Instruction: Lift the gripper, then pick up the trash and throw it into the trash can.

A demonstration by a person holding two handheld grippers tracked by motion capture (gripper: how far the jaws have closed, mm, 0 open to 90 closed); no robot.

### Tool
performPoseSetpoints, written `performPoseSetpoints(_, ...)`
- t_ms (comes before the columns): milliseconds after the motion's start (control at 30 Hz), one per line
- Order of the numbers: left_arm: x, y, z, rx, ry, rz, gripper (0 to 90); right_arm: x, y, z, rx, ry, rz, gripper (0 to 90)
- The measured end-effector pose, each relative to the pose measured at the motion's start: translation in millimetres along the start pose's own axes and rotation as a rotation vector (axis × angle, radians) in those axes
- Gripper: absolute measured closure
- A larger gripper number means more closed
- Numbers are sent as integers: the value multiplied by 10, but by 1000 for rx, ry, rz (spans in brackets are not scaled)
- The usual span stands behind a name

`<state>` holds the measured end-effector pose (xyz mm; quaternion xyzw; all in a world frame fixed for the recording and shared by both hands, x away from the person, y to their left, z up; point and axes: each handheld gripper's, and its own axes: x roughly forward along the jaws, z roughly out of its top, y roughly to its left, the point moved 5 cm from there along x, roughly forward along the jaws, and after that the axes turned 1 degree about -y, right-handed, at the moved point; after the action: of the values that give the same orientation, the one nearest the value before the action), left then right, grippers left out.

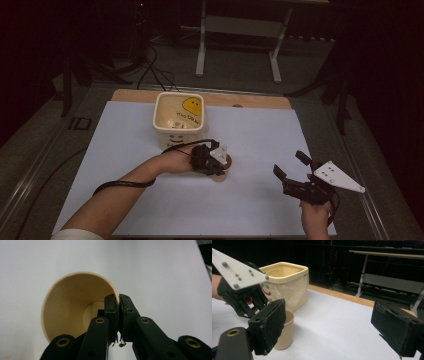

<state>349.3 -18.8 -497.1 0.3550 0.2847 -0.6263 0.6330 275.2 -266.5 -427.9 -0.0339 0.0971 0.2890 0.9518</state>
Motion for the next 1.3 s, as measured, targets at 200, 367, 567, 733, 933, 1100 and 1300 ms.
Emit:
performPoseSetpoints(200,-220,-45,74,47,-40,5,878,-3,-2,5,4,-3,3,125)
performPoseSetpoints(367,-364,-89,109,69,-29,-9,881,-7,-2,8,7,-3,1,125)
performPoseSetpoints(567,-536,-133,145,66,-36,-16,885,-3,5,15,7,-4,1,125)
performPoseSetpoints(733,-665,-161,172,73,-39,-14,887,0,3,14,12,-3,4,125)
performPoseSetpoints(933,-848,-171,182,63,-47,-14,887,11,17,13,11,-2,7,125)
performPoseSetpoints(1100,-982,-166,183,59,-53,-1,890,28,24,6,7,3,7,125)
performPoseSetpoints(1300,-1128,-161,200,57,-56,10,891,42,36,0,10,8,13,125)
